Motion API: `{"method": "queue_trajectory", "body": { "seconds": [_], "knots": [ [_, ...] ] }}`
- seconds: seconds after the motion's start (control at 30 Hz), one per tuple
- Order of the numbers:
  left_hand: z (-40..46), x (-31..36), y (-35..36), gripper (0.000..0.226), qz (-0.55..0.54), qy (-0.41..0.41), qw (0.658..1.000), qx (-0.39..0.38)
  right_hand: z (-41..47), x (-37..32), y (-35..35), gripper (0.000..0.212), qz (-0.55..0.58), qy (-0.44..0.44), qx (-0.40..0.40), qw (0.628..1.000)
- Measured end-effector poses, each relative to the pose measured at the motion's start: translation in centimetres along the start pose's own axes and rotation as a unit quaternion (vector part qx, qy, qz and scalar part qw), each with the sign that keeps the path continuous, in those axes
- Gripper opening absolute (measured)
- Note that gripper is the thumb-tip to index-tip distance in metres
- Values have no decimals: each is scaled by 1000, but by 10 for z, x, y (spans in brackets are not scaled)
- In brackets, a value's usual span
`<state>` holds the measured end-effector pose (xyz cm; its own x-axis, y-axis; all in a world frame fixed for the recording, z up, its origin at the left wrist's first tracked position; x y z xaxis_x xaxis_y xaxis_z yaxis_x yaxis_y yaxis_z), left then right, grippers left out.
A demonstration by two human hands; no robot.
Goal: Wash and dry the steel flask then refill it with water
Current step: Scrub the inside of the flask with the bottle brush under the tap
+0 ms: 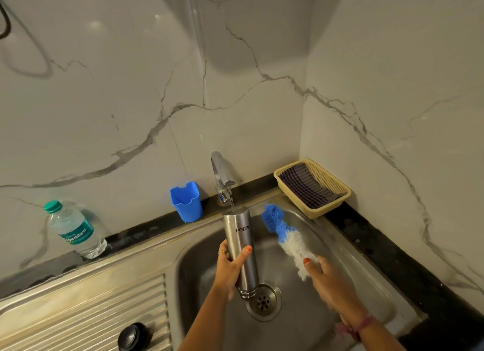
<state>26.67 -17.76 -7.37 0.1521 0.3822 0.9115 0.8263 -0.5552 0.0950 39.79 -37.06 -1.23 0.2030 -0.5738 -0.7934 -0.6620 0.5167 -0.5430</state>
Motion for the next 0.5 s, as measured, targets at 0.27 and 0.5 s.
{"method": "queue_trajectory", "body": {
  "seconds": [0.27, 0.5],
  "knots": [
    [12, 17, -3, 64, -15, 36, 999, 20, 5, 13, -1, 37, -16, 8, 8, 1000],
    [21, 22, -11, 88, -25, 39, 998, 42, 6, 20, 0, 32, -25, -6, 22, 999]
  ]
}}
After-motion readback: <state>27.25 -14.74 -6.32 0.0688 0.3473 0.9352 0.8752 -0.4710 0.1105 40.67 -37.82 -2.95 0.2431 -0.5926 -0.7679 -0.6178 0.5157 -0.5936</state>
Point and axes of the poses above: each hand's wrist, its own z-axis towards the middle knuckle, its own y-axis out of the palm, x = y × z, the point moved 2 cm from there along z, towards the middle knuckle, and after that the axes turned 3 degrees about -y, right-handed, at the moved point
